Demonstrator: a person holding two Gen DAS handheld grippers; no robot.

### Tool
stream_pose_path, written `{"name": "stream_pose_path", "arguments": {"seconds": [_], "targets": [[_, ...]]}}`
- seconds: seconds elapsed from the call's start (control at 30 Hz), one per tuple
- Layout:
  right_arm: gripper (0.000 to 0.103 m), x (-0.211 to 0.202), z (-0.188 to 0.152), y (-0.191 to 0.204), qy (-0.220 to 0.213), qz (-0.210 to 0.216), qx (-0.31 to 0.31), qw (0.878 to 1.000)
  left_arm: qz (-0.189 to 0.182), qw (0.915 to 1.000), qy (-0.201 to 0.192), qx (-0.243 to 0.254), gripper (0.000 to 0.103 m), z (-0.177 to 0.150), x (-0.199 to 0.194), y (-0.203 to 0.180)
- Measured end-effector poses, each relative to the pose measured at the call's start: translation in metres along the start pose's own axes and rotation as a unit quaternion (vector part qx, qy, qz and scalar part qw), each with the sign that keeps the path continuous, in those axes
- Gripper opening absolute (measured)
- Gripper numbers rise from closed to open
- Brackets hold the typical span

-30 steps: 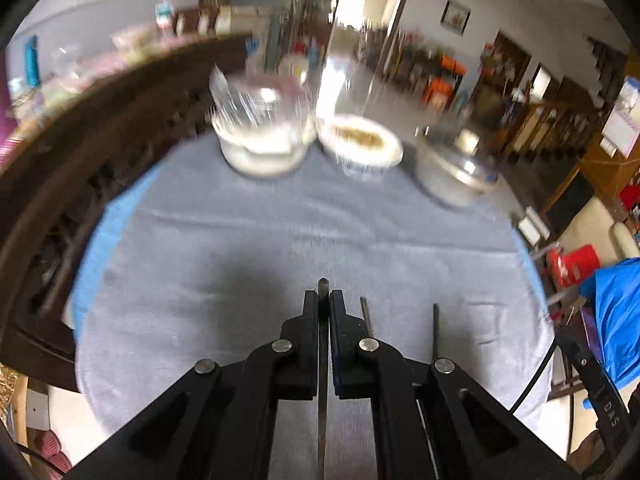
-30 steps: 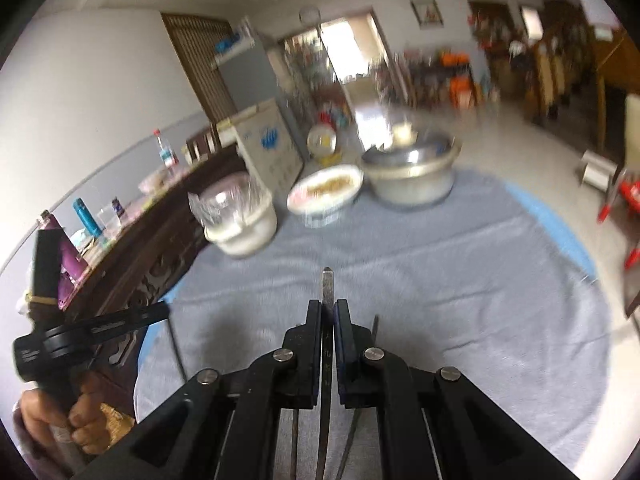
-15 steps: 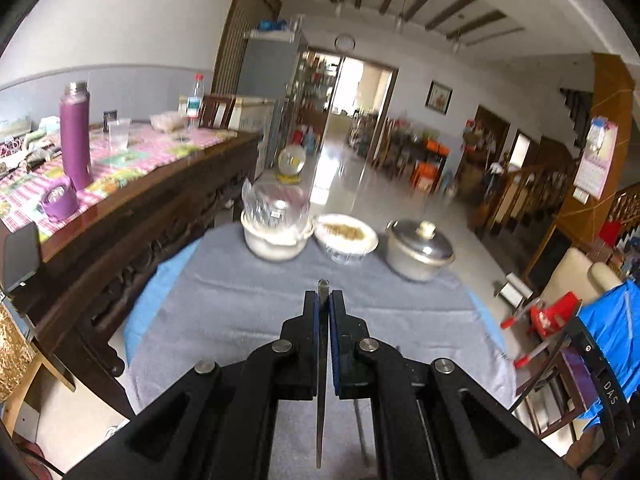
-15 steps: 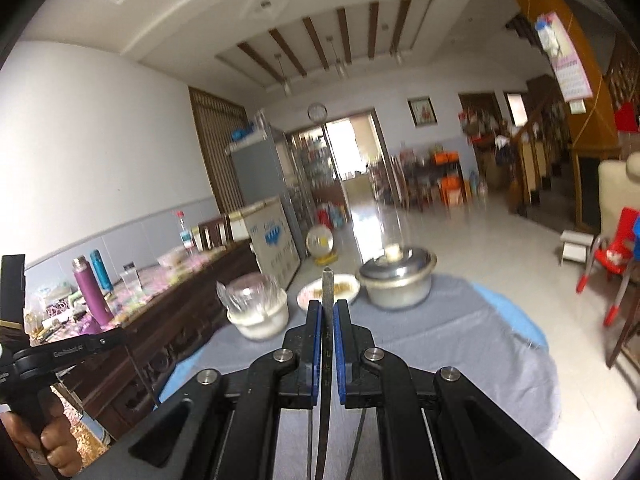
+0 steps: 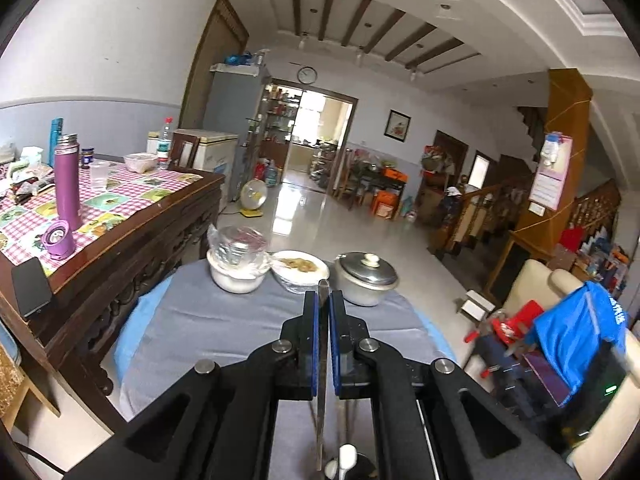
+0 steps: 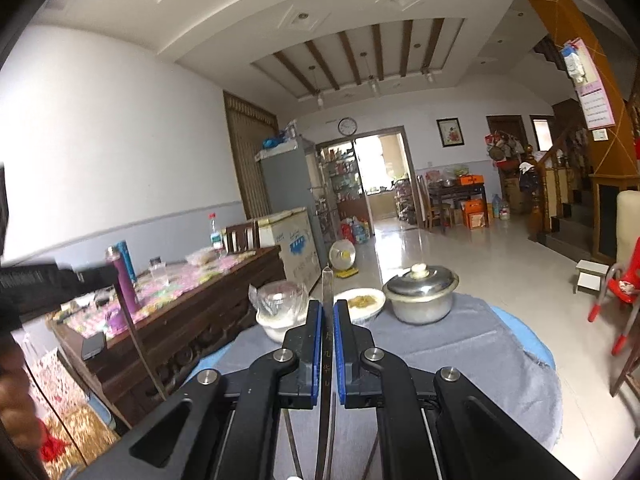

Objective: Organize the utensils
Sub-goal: 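Lower both held chopsticks upright into the utensil cup, then open both tools to release the chopsticks into the cup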

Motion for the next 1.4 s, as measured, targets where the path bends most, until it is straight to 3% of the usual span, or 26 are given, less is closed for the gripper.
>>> {"name": "stream_pose_path", "arguments": {"seconds": [0.17, 0.37, 0.9, 1.4], "targets": [[0.007, 0.009, -0.023, -0.005, 0.030, 0.000, -0.003, 1.000, -0.019, 0.9998, 0.009, 0.007, 0.005, -0.010, 0.006, -0.016], [0.007, 0.008, -0.042, -0.011, 0.055, 0.000, -0.003, 0.998, -0.024, 0.9984, 0.046, 0.019, 0.005, -0.036, 0.032, -0.031], [0.007, -0.004, -0.066, -0.017, 0.098, 0.029, 0.013, 0.995, -0.047, 0.9908, 0.126, 0.009, 0.005, -0.096, 0.054, -0.018], [0.007, -0.015, -0.069, -0.015, 0.110, 0.032, 0.017, 0.993, -0.057, 0.9872, 0.149, 0.008, 0.005, -0.112, 0.048, -0.016]]}}
Point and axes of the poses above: each gripper's, at about its wrist camera, not at the fingertips, and x roughly the way its jaws point, y to its left, z to its top, the point moved 4 cm from there along x, roughly the way its jaws point, and after that the axes turned 9 degrees about x, right-handed, at the moved point
